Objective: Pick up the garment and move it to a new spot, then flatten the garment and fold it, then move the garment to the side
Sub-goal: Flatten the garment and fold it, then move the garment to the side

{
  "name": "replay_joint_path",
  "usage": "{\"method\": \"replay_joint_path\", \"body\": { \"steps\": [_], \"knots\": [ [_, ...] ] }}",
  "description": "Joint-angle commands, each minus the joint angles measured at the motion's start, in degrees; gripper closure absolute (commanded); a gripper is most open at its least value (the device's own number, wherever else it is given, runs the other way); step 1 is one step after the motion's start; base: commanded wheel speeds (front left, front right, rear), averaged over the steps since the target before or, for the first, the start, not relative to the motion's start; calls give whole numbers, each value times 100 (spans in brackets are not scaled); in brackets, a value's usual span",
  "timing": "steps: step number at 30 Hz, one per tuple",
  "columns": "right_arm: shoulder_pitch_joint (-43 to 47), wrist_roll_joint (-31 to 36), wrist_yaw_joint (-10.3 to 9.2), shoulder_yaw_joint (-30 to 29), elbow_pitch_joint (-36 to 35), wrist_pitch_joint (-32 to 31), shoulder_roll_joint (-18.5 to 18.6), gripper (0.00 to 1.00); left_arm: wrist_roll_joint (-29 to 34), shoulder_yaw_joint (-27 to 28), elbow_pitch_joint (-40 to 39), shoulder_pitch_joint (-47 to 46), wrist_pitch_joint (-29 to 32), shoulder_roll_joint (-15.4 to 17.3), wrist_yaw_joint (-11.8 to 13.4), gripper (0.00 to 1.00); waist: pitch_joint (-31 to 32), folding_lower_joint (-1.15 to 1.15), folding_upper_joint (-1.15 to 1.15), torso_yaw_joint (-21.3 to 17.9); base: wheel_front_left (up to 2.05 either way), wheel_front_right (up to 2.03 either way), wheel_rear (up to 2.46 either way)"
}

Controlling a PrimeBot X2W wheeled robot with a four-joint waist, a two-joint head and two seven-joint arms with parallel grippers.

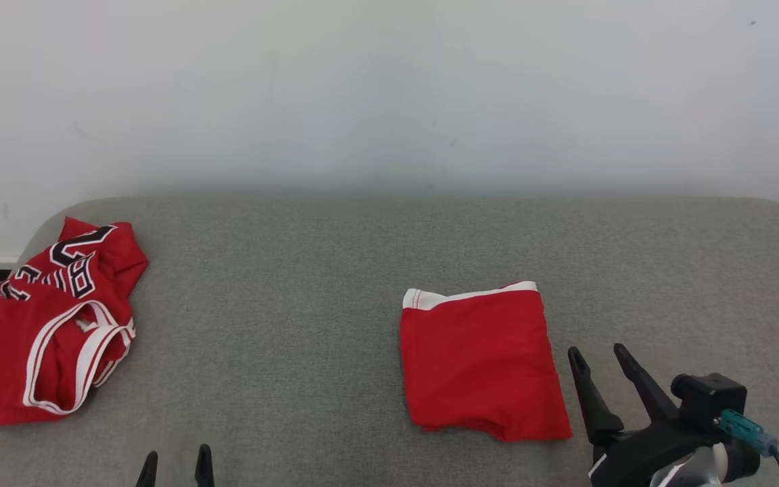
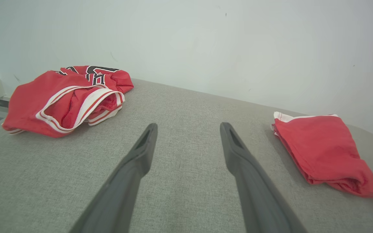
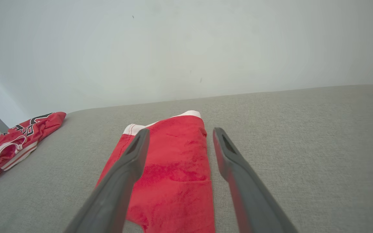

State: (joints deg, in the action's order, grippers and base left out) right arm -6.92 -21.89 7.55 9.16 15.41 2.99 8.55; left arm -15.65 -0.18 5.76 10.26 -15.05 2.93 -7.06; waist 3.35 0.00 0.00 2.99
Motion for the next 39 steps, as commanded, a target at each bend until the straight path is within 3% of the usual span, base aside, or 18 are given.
{"method": "replay_joint_path", "body": {
  "steps": [1, 9, 19, 39],
  "knots": [
    [98, 35, -14, -38, -70, 28, 31, 0, 70, 45, 4, -72, -19, -7, 10, 0, 41, 0, 0, -164, 0, 0, 0],
    [394, 118, -14, -351, -226, 217, 190, 0, 109, 334, 145, -240, -19, -7, -7, 0, 52, 0, 0, -426, 0, 0, 0],
    [562, 56, -14, -229, 70, 539, 401, 0, 126, 603, 330, -122, -19, -7, -29, 0, 84, 0, 0, -654, 0, 0, 0],
    [564, -26, -14, -3, 386, 760, 406, 0, 192, 638, 583, -14, -19, -7, -36, 0, 103, 0, 0, -722, 0, 0, 0]
  ]
}}
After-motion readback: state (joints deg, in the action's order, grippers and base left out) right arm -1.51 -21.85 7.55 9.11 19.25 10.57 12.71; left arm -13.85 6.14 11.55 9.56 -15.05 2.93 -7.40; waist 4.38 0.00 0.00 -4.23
